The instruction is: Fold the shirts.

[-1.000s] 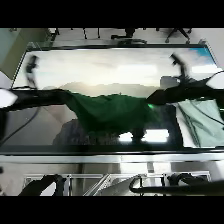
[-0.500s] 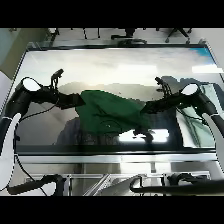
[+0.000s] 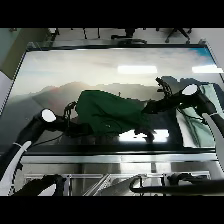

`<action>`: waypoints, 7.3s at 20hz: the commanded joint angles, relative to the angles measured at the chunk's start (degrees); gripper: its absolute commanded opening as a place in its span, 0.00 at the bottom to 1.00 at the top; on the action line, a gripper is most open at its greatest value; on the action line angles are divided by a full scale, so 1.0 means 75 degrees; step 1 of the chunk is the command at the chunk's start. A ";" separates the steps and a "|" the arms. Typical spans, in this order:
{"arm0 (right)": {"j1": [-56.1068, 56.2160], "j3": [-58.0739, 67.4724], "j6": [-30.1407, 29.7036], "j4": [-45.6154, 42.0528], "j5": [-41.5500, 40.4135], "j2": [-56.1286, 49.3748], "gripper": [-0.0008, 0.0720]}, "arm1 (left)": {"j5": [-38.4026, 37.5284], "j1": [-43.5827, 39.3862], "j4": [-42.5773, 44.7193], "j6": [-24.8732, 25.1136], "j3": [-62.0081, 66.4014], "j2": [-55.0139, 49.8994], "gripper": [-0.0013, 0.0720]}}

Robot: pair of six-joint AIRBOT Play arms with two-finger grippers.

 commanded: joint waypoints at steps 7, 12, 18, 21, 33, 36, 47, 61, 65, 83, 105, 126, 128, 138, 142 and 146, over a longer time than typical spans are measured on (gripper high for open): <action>-0.0003 -0.0003 -0.0178 0.0003 0.0023 0.0000 0.03 | 0.2503 -0.0434 -0.0166 -0.0565 0.0224 -0.1769 0.40; -0.0003 0.0052 -0.0181 0.0038 0.0026 0.0396 0.03 | 0.0976 -0.0321 -0.0154 -0.0160 0.1897 -0.1483 0.04; -0.0006 0.1915 -0.0181 0.0627 0.0015 0.2031 0.03 | -0.0326 -0.0321 -0.0154 -0.0175 0.4823 0.1026 0.04; -0.0006 0.3774 -0.0175 0.0624 -0.0248 0.2964 0.03 | -0.0160 -0.0318 -0.0096 -0.0210 0.6665 0.2060 0.04; -0.0003 0.6563 0.0050 -0.0647 -0.1040 0.3179 0.03 | -0.0921 -0.0321 0.2302 -0.1116 0.8524 0.3104 0.04; 0.0009 0.6563 0.0020 0.0029 -0.0574 0.1498 0.03 | -0.1046 -0.0321 0.2314 -0.0994 0.7478 0.2317 0.04; 0.1457 0.6563 0.0029 0.0498 -0.1976 -0.4861 0.07 | -0.0321 0.1437 0.2798 -0.0565 0.5488 -0.2879 0.04; -0.0047 0.4459 0.2585 -0.1757 0.2882 -0.1303 0.35 | -0.0979 0.3025 0.1355 0.0455 0.5493 -0.3920 0.04; 0.0204 -0.0347 0.3101 -0.1655 0.1530 0.1332 0.37 | -0.1276 0.3229 0.1309 0.0568 0.5493 -0.3920 0.04; 0.3200 -0.4179 -0.0175 0.3220 -0.4185 0.0810 0.03 | -0.1693 0.3351 0.1227 0.0568 0.5493 -0.3873 0.04; -0.0425 -0.1183 -0.0210 0.0274 -0.1032 -0.0131 0.03 | -0.2084 0.4156 0.1072 0.0673 0.2104 -0.2515 0.05; -0.2011 -0.2984 0.0020 -0.0175 -0.0332 0.1282 0.71 | -0.1070 0.4214 0.0207 0.0740 -0.0087 -0.0574 0.96; -0.1740 -0.2981 0.0023 -0.0111 -0.0647 0.1148 0.71 | -0.0527 0.4214 0.0029 0.0740 -0.0256 -0.0836 0.96; -0.0691 -0.2975 -0.0405 0.0673 -0.1649 0.0067 0.36 | -0.0015 0.4214 -0.0723 0.0749 0.0463 -0.1682 0.20; -0.0702 -0.2865 -0.1230 0.1938 -0.1070 0.0058 0.03 | -0.0726 0.4211 -0.0772 0.0924 0.0778 -0.1568 0.04; -0.0833 -0.1358 -0.1148 0.2247 -0.0367 0.1128 0.03 | -0.1361 0.4223 -0.2192 0.1512 0.1693 -0.0108 0.04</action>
